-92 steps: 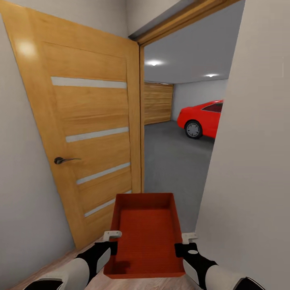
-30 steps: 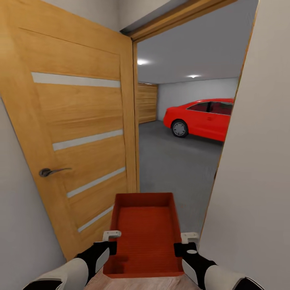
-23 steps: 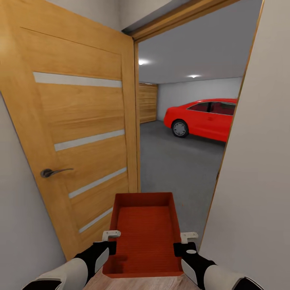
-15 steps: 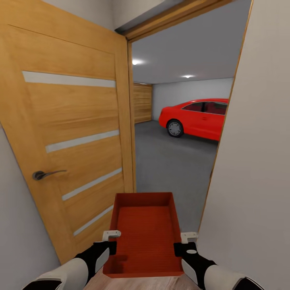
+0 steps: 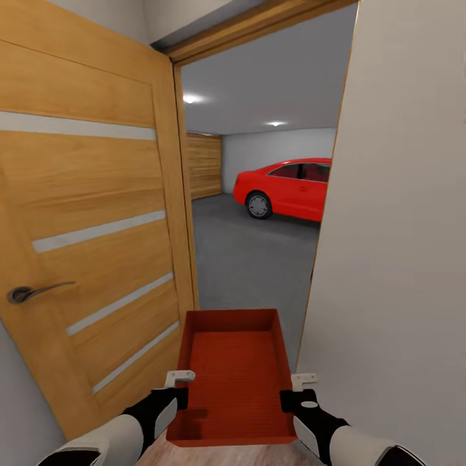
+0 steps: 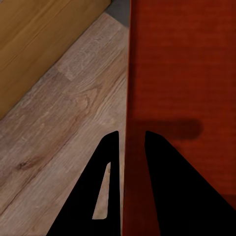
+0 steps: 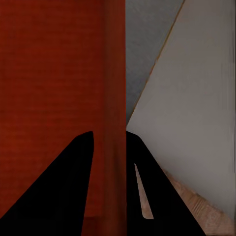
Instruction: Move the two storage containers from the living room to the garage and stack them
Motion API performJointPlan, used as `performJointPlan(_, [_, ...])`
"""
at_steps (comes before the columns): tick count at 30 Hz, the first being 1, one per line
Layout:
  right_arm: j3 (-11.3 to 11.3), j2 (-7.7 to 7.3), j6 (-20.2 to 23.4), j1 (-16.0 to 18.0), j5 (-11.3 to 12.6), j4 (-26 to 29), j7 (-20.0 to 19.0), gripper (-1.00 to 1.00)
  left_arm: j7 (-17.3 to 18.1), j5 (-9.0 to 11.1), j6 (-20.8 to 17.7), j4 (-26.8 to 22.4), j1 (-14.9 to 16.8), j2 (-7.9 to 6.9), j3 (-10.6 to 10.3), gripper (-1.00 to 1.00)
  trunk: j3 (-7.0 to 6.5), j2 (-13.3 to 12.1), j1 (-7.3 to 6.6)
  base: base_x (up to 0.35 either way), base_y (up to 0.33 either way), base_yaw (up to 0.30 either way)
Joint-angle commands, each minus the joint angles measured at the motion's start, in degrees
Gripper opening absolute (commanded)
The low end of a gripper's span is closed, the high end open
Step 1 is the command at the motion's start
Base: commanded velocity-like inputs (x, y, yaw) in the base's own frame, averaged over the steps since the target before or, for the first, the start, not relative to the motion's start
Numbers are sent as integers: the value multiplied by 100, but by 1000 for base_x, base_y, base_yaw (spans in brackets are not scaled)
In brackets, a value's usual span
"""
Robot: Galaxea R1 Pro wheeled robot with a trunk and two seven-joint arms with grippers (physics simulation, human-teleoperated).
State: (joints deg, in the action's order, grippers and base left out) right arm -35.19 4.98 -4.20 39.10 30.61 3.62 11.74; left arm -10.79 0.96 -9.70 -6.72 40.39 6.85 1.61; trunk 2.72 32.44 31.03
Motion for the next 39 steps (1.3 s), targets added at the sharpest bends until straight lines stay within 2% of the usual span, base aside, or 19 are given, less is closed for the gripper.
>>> performJointPlan(1, [74, -6, -37, 5, 112, -98, 100, -100, -99, -123, -41, -31, 3, -87, -73, -100, 11, 11, 2, 0, 0, -83])
performJointPlan(7, [73, -8, -37, 5, 112, -98, 100, -100, -99, -123, -59, -31, 4, -87, -73, -100, 11, 11, 2, 67, 109, -29])
performJointPlan(28, [74, -6, -37, 4, 120, -98, 100, -100, -99, -124, -48, -28, 4, -87, -73, -100, 11, 11, 2, 157, 271, -2])
performJointPlan(39, [74, -6, -37, 5, 120, -98, 100, -100, -99, -127, -41, -27, 4, -87, -74, -100, 11, 11, 2, 32, 41, -235])
